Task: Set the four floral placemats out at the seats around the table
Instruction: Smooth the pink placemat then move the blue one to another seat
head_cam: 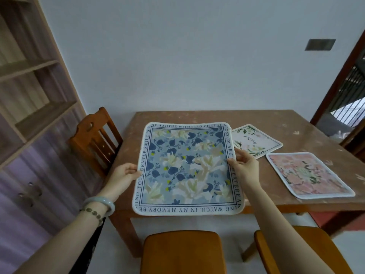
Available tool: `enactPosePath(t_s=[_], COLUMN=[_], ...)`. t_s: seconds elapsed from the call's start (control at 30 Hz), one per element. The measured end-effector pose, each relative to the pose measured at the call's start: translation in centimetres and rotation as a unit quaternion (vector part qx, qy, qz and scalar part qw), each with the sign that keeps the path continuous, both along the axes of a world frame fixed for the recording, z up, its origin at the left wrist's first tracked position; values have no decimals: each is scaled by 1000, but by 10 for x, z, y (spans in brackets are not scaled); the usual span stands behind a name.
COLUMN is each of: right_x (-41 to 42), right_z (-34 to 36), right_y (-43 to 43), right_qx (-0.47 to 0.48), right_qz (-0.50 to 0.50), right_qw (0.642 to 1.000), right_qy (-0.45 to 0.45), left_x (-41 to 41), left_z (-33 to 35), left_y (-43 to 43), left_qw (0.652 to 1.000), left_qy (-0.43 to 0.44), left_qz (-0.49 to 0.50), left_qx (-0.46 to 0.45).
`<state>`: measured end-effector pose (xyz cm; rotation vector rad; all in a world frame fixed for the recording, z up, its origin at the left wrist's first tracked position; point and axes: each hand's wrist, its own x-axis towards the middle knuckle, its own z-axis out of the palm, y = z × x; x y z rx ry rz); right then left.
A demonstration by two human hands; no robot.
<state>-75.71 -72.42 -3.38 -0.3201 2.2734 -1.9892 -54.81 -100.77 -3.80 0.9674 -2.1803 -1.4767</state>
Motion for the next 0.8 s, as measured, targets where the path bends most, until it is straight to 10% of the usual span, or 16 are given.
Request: enactPosePath(t_s=[0.8], right_x=[-159], right_z=[-241], right_y=[-93], right_qx=[215], right_qz=[0], right_qw=[974], right_qy=[-70], left_x=[-157], left_z=[-224], left_y=[-70], left_qw=[987], left_qy=[-162], left_qz=[18], left_qx=[7])
